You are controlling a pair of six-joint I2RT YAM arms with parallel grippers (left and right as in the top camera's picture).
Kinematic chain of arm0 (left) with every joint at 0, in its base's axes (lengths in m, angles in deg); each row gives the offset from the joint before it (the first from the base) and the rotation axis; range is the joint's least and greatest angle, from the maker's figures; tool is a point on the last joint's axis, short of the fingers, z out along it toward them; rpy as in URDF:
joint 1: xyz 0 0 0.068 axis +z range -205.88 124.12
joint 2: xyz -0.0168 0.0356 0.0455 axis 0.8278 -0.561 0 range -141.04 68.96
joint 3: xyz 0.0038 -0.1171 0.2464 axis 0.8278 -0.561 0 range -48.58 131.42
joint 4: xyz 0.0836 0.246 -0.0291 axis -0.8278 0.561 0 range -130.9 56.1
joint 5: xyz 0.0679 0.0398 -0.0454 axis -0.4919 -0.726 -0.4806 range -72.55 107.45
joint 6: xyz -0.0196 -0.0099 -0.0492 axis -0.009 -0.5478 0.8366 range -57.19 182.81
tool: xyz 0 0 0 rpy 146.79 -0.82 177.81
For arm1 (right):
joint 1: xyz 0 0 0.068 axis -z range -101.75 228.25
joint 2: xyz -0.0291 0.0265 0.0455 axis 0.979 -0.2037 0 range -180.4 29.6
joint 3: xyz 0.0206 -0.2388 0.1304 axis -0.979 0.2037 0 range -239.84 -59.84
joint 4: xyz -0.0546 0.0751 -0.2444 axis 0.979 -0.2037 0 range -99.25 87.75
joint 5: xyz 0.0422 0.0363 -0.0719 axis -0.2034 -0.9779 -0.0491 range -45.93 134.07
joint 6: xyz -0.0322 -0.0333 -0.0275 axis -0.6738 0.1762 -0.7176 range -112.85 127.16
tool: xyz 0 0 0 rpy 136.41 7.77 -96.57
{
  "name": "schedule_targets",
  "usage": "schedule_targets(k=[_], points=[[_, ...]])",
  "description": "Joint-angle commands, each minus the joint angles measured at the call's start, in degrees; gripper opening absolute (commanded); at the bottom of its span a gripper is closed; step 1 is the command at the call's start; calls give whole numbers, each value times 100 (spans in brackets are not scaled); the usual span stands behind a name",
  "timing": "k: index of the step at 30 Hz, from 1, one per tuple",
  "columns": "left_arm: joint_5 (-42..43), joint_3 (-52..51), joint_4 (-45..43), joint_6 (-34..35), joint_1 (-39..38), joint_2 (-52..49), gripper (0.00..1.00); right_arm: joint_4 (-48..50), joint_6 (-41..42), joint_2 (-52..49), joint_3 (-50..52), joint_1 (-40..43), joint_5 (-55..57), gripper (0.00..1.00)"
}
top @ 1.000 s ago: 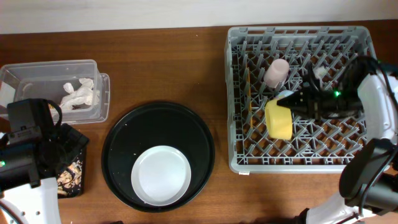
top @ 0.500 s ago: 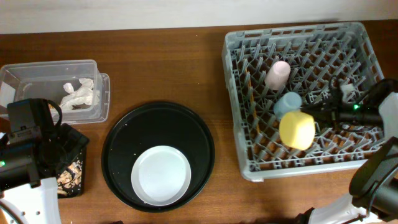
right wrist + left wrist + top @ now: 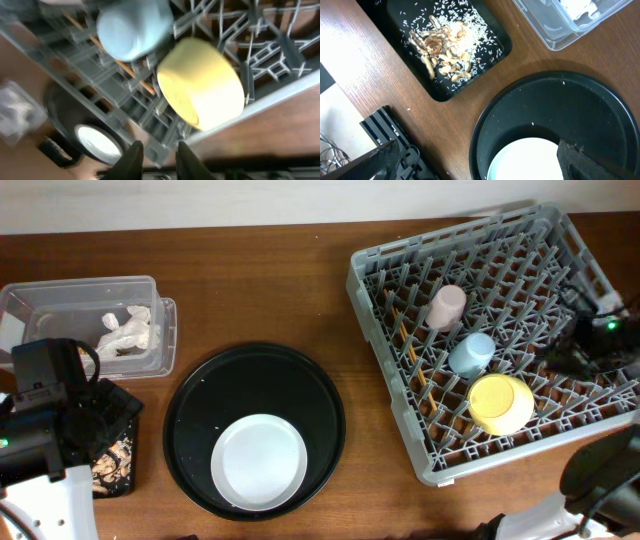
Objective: Sort waste into correct bins and load items into the dishwasher rack
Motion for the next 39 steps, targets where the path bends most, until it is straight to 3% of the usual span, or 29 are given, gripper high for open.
schedule_targets(k=[1,3,7,10,15,16,18,20,21,22,25,29,36,39], points=[[-79,61,2,-26,20,46,99,-142,-125,136,151,-791,1060,17],[-79,61,2,-26,20,46,99,118,-42,136,841,-1340,1296,13],[-79,61,2,-26,20,46,99,1095,525,136,2087,-1443,1910,9],[-79,61,2,-26,20,46,99,1150,1198,136,1980,-1250,2830,8],[-79,61,2,-26,20,46,99,822,1718,138,1276,-1180,3027,8],[-79,61,2,-26,20,46,99,645,1556,138,1008,-1235,2715,7],[-79,61,2,-26,20,46,99,487,162,138,680,-1453,1329,11],[-79,61,2,-26,20,46,99,308,-1329,136,678,-2009,133,26],[-79,61,2,-26,20,46,99,363,-1596,136,678,-2334,142,38],[-79,61,2,-26,20,46,99,498,-1768,136,684,-2686,168,62],[-79,61,2,-26,20,46,99,1244,-1781,131,741,-3600,555,73],[-79,61,2,-26,20,46,99,2166,-1781,125,1215,-4597,1519,75],[-79,61,2,-26,20,46,99,3060,-1779,118,2135,-4798,1880,74],[-79,61,2,-26,20,46,99,3233,-1775,85,2339,-4798,1836,63]])
